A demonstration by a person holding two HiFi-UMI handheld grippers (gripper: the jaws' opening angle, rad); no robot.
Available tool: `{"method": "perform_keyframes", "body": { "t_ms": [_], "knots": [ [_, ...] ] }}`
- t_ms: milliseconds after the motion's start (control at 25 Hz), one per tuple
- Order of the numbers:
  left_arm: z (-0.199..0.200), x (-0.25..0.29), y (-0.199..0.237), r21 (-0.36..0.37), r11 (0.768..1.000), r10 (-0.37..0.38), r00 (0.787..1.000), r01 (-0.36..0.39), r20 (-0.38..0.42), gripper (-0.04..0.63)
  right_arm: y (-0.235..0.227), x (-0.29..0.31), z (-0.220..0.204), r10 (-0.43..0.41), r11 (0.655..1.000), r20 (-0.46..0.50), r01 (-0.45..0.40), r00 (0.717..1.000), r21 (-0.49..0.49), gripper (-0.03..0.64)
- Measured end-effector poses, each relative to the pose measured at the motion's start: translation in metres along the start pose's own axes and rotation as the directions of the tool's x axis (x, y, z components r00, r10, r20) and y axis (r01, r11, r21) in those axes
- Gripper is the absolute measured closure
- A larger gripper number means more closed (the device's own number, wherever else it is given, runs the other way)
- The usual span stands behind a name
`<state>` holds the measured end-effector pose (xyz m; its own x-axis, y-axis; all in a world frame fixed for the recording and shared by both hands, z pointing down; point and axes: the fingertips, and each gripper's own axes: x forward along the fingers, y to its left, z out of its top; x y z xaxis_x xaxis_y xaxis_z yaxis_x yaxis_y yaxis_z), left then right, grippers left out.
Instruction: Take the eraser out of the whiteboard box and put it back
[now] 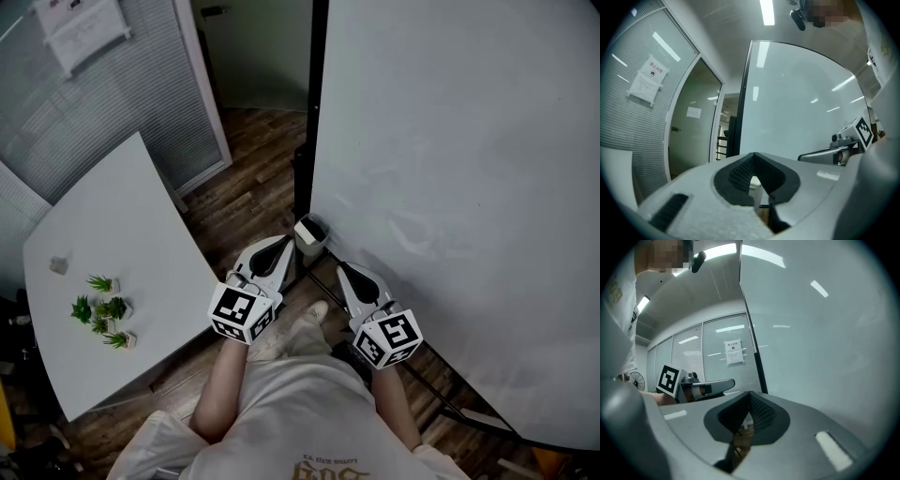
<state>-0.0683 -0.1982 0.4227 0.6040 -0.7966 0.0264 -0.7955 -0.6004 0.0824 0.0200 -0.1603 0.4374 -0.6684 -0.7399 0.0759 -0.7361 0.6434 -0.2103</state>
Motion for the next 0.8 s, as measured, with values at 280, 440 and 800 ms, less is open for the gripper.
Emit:
{"method": "perform_keyframes", "body": {
  "t_ms": [280, 440, 800],
  "knots": [
    [-0.004, -0.003, -0.004, 0.013, 1.000, 0.016, 1.000, -0.016, -0.026, 0.597, 0.000, -0.010, 0.006, -0.004, 1.000, 0.017, 0.004, 1.000, -0.003, 0.606],
    [-0.006, -0.003, -0.005, 0.023, 1.000, 0.023, 0.999, -0.022, -0.038, 0.597, -0.001, -0.014, 0.006, -0.009, 1.000, 0.017, 0.009, 1.000, -0.010, 0.606],
    [-0.009, -0.005, -0.005, 0.030, 0.999, 0.028, 0.998, -0.026, -0.060, 0.597, -0.002, -0.018, 0.000, -0.018, 0.999, -0.020, 0.017, 1.000, -0.035, 0.606]
  ]
}}
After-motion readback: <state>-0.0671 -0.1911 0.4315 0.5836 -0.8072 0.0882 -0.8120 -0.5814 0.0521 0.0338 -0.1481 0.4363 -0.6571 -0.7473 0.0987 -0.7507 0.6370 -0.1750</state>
